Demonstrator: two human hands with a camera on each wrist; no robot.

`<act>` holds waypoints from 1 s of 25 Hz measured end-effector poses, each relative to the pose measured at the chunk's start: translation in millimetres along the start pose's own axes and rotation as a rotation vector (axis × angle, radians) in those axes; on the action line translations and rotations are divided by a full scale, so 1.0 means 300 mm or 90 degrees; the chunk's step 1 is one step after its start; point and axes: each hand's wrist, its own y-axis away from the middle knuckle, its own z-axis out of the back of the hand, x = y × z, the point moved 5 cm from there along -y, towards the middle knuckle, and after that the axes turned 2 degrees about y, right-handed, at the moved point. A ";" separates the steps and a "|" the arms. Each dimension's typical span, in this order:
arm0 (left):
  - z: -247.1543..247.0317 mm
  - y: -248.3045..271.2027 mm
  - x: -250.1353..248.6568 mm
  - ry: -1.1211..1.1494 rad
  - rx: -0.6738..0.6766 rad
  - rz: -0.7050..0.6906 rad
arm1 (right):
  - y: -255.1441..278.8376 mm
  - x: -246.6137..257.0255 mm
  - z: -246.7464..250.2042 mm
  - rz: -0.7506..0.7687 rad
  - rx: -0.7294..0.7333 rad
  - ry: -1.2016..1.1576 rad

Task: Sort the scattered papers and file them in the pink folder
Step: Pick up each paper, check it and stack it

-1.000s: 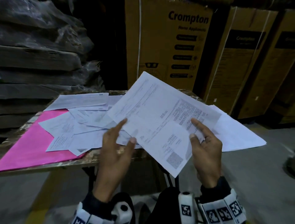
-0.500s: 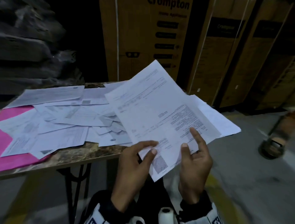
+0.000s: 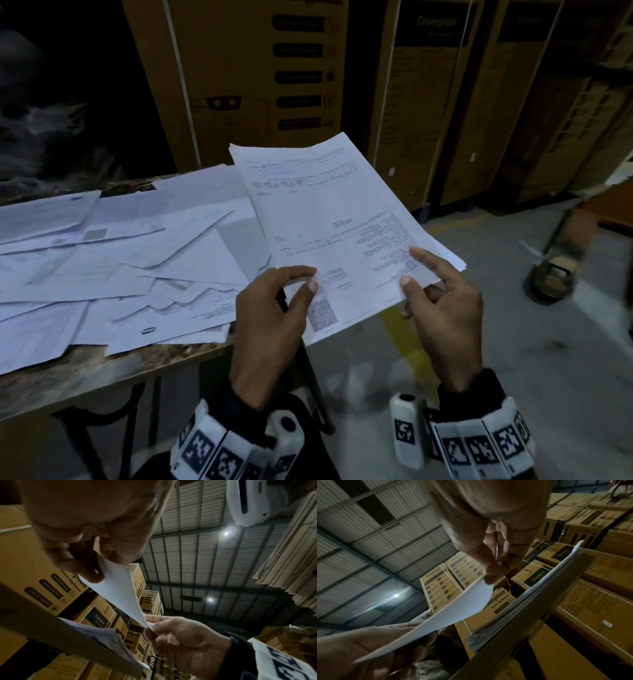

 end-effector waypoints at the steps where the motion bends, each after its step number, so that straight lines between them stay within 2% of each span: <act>1: -0.023 -0.023 0.001 -0.019 0.002 -0.014 | -0.028 -0.009 0.010 -0.003 -0.003 0.008; 4: -0.105 -0.071 0.013 -0.057 0.049 -0.018 | -0.110 -0.047 0.041 -0.007 -0.008 0.033; 9: -0.205 -0.073 0.043 -0.184 0.159 0.025 | -0.188 -0.127 0.058 -0.076 0.000 0.023; 15: -0.238 -0.062 0.095 -0.267 0.194 0.034 | -0.222 -0.194 0.073 -0.119 0.016 0.018; 21: -0.249 -0.070 0.139 -0.391 0.213 0.022 | -0.248 -0.229 0.095 -0.073 0.018 0.068; 25: -0.250 -0.065 0.137 -0.420 0.225 0.008 | -0.250 -0.248 0.109 -0.025 0.017 0.178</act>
